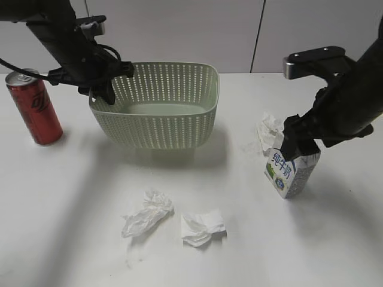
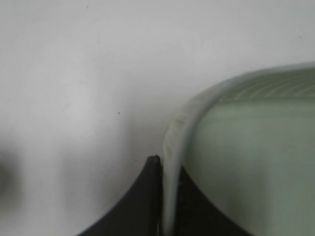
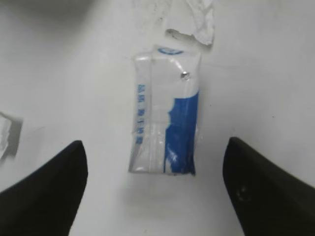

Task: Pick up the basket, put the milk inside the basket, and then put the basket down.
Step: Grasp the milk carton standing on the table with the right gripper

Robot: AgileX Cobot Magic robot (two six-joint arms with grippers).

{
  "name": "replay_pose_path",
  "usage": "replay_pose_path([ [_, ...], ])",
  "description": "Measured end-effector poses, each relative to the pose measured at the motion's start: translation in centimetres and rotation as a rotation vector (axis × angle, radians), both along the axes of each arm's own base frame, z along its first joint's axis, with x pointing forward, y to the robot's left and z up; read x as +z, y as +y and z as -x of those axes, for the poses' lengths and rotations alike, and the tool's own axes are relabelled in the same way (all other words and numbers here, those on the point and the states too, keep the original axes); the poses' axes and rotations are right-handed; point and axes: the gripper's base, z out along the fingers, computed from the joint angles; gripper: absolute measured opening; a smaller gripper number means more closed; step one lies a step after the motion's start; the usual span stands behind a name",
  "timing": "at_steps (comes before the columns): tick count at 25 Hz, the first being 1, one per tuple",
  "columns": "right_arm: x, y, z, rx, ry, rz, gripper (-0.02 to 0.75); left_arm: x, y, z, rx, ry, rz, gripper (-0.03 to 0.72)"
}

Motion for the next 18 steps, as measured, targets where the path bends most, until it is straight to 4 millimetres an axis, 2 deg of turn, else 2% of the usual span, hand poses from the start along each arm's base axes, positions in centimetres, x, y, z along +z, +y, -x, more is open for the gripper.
replay_pose_path([
  [8,-4.5,0.4,-1.3,-0.009,0.087,0.043,0.627,0.0,0.0,0.0,0.0,0.002,0.0,0.0],
  [11,-5.8,0.5,-1.6,-0.007,0.111,0.059,0.552,0.0,0.0,0.0,-0.001,0.004,-0.001,0.0],
  [18,-6.0,0.6,-1.9,-0.006,0.092,0.058,0.342,0.0,0.0,0.1,-0.002,0.007,-0.003,0.0],
])
